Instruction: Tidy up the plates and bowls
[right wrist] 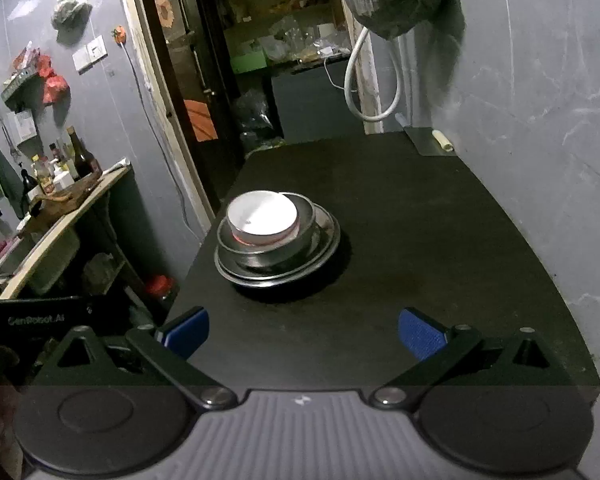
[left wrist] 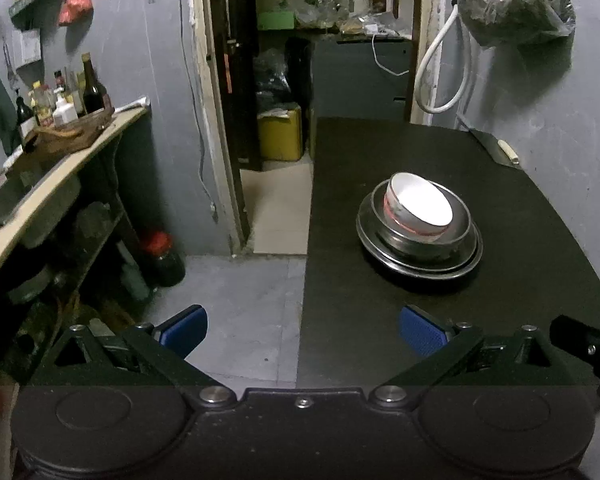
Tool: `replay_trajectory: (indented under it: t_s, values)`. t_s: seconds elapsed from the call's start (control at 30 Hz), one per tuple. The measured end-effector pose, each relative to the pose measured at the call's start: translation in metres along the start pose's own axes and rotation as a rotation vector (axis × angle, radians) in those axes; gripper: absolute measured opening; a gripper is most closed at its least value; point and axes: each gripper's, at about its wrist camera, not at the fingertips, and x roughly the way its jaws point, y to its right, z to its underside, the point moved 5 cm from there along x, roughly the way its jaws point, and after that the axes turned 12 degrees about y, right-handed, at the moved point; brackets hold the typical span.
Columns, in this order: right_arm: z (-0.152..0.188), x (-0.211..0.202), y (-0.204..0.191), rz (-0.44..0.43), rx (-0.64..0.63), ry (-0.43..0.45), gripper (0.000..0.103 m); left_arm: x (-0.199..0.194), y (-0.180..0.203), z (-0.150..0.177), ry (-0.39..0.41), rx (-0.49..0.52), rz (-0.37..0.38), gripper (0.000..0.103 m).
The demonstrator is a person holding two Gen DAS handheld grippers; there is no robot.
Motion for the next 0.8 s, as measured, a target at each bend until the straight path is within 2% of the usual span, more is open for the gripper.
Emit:
replay_trajectory:
  t_s: [0.33, 0.53, 0.8]
  values:
    - [-0.006, 0.007, -0.026, 0.069, 0.012, 0.011, 0.103, 0.003, -0.022, -0.009, 0.025, 0.047, 0.077, 0.102]
    - [-0.005, 0.003, -0.048, 0.12, -0.009, 0.033, 0.103, 0.012, -0.043, -0.01, 0.047, 0.023, 0.121, 0.102]
    - [0.002, -0.003, -0.055, 0.198, -0.034, 0.098, 0.103, 0.029, -0.047, -0.001, 0.084, 0.011, 0.203, 0.102]
